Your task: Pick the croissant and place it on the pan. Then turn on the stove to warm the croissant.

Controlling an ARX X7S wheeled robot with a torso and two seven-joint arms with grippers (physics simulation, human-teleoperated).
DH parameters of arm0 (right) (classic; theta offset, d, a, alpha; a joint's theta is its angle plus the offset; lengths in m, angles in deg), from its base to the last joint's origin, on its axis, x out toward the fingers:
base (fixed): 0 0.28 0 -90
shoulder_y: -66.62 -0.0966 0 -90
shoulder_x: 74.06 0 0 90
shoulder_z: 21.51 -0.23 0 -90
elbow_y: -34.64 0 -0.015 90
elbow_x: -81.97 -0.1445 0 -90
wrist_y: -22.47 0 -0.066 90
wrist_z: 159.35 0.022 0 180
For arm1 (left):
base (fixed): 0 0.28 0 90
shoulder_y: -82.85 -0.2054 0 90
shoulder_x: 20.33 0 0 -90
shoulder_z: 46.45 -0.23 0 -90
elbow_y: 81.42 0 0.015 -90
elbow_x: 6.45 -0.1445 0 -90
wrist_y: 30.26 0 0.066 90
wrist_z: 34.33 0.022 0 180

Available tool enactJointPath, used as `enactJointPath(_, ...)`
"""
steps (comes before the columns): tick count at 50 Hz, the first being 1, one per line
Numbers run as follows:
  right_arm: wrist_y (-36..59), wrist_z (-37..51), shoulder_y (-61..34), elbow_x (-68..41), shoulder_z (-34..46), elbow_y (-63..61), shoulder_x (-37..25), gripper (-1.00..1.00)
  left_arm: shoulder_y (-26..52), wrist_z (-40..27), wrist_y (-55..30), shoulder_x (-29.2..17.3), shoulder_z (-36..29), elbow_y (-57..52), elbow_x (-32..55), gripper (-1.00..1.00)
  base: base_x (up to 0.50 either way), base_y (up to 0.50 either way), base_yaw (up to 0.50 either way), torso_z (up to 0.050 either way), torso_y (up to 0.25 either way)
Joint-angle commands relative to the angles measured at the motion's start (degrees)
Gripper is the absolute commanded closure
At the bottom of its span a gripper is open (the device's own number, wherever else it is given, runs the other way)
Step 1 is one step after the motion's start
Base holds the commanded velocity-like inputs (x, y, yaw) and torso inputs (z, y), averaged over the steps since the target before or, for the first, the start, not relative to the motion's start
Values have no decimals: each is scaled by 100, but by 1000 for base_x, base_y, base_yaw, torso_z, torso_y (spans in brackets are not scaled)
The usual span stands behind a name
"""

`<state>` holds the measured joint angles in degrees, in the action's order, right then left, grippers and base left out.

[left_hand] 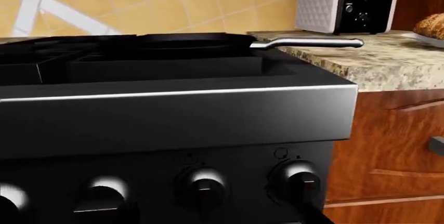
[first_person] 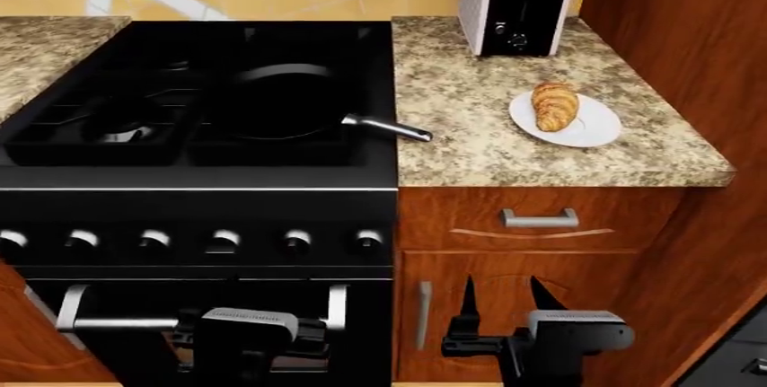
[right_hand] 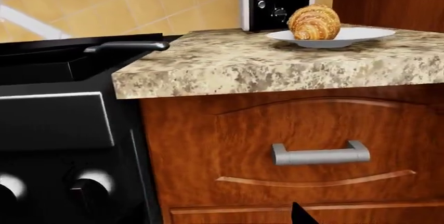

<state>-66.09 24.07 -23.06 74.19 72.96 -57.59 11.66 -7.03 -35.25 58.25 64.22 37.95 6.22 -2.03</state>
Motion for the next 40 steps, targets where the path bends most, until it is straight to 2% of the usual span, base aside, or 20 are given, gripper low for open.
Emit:
enactJointPath(1, 14, 50, -28, -161, 69, 27, -74, -100, 25, -59, -13, -73, -100, 32, 82, -100, 0, -500, 0, 50, 0)
enactJointPath(21, -113, 180, -9, -229, 249, 44, -178, -100, -26, -227, 79, -216, -206, 56, 77, -100, 0, -500, 0, 50, 0)
enactJointPath(25, 491, 323, -32, -224, 335, -413, -237, -100, 155, -478, -889, -226, -225, -99, -60, -100, 0, 0, 0, 13, 0)
enactJointPath(31, 1893, 442, -258, -481, 384, -1662, -474, -100, 459, -488, -2289, -390, -338, -1105, -144, -100, 0, 0, 0, 0, 0)
enactJointPath(40, 4874, 771, -1625, -1512, -219, -3249, -755, -100, 1635, -390, -4959, -469, 222, -3074, 546, -100, 0, 0, 0, 0, 0)
